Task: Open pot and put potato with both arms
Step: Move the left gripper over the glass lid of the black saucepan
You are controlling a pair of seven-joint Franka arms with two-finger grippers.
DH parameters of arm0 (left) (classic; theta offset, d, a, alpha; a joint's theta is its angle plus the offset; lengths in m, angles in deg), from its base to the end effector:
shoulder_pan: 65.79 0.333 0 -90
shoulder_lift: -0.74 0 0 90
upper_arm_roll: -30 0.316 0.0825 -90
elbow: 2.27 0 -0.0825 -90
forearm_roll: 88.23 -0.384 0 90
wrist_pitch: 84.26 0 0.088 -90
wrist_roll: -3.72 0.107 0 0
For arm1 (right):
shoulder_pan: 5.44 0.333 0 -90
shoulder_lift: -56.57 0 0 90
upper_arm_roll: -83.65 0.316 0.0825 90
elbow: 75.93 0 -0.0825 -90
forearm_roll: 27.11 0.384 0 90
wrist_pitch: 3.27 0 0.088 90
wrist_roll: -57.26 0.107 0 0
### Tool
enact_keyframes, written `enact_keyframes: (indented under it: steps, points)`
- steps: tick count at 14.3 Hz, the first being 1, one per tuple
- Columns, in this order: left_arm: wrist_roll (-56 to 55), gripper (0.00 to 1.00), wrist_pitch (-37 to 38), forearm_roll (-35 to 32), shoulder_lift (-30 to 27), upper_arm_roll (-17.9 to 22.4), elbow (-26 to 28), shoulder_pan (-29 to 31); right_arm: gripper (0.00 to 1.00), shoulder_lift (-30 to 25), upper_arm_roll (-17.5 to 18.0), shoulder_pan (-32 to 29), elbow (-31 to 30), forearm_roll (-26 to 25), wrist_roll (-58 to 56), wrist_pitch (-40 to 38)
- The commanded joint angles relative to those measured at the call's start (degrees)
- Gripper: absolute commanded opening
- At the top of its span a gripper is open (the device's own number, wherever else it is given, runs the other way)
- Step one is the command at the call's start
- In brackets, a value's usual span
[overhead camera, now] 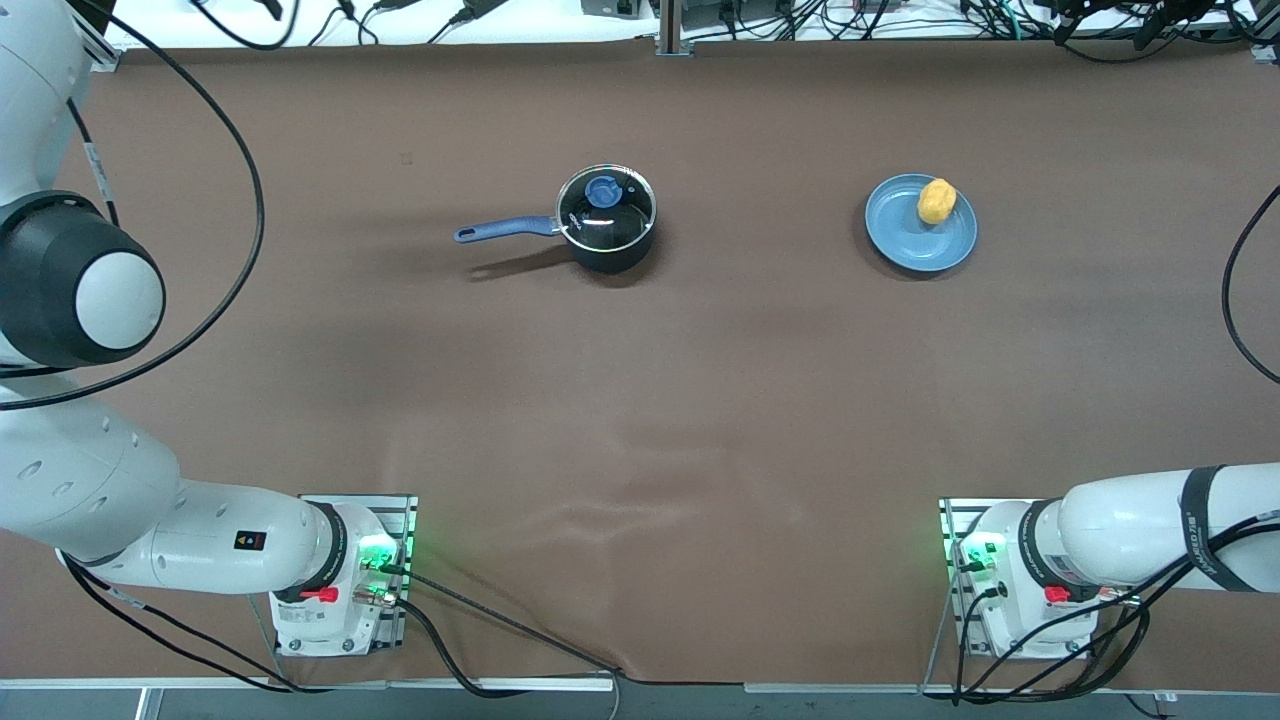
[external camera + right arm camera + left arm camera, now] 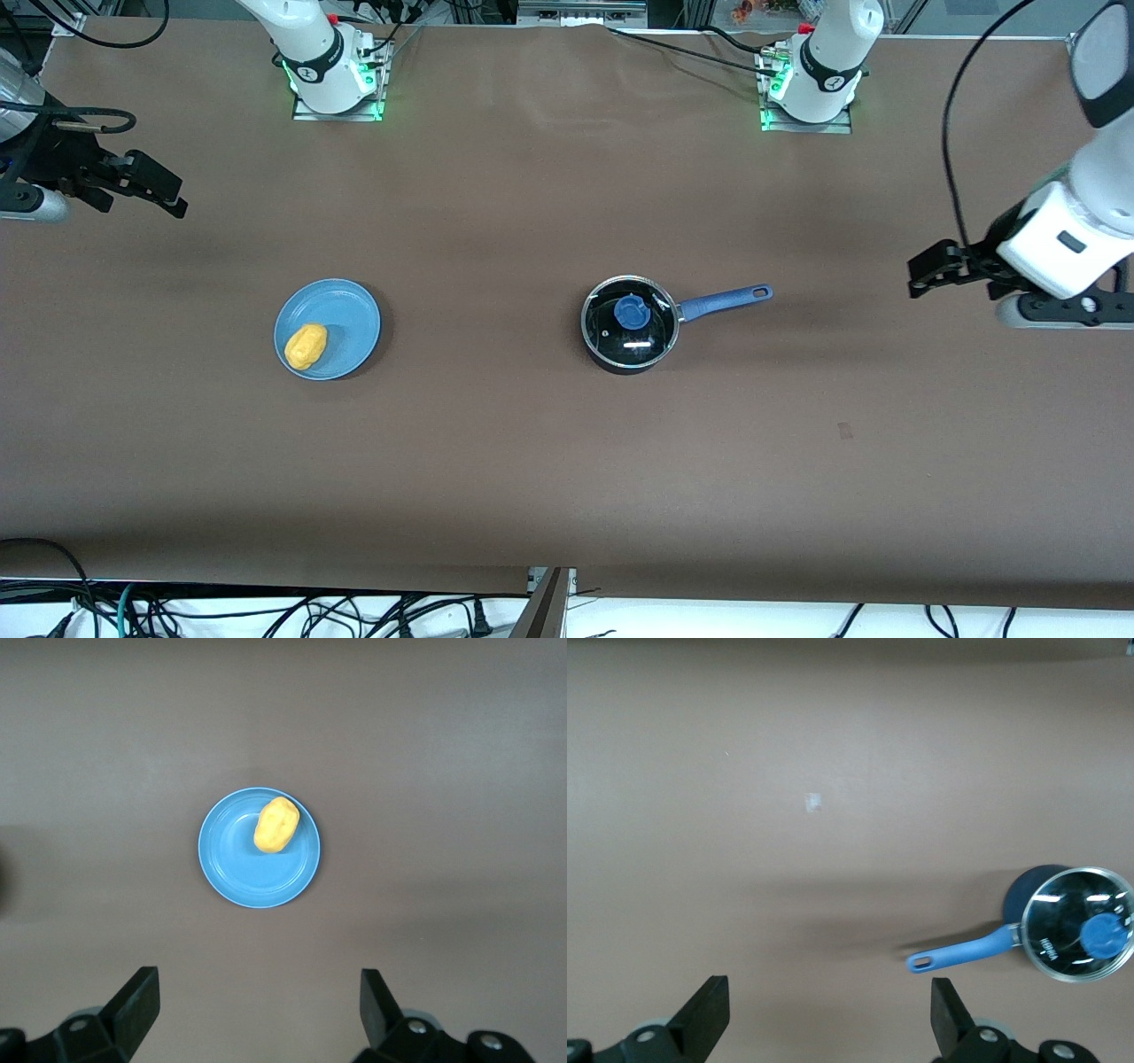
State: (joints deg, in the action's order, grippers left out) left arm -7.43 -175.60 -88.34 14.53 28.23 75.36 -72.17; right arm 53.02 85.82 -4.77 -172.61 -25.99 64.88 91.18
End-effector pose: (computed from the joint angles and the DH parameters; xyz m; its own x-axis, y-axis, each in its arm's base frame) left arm 0.6232 -0.0866 0.5861 0.9986 0.0532 -0.0023 0.0532 -0.9986 0.0051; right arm 0.5404 0.0294 0.6100 0.9962 -0.0849 0.0205 -0.0844 -0.9962 -0.0201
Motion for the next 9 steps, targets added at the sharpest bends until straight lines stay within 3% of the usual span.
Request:
enact_keyframes:
  steps: [1,9]
  points:
    - [-9.9,1.0,0.2,0.3,1.4,0.3,-1.1,-4.3,1.0,-1.1,0.0,-0.1,-0.6,0.8,-0.2,0.4]
    - [-30.3,1.0,0.1,-0.3,8.4,0.4,-3.5,-16.6,1.0,-1.0,-0.2,-0.1,-0.6,0.8,-0.2,0.4]
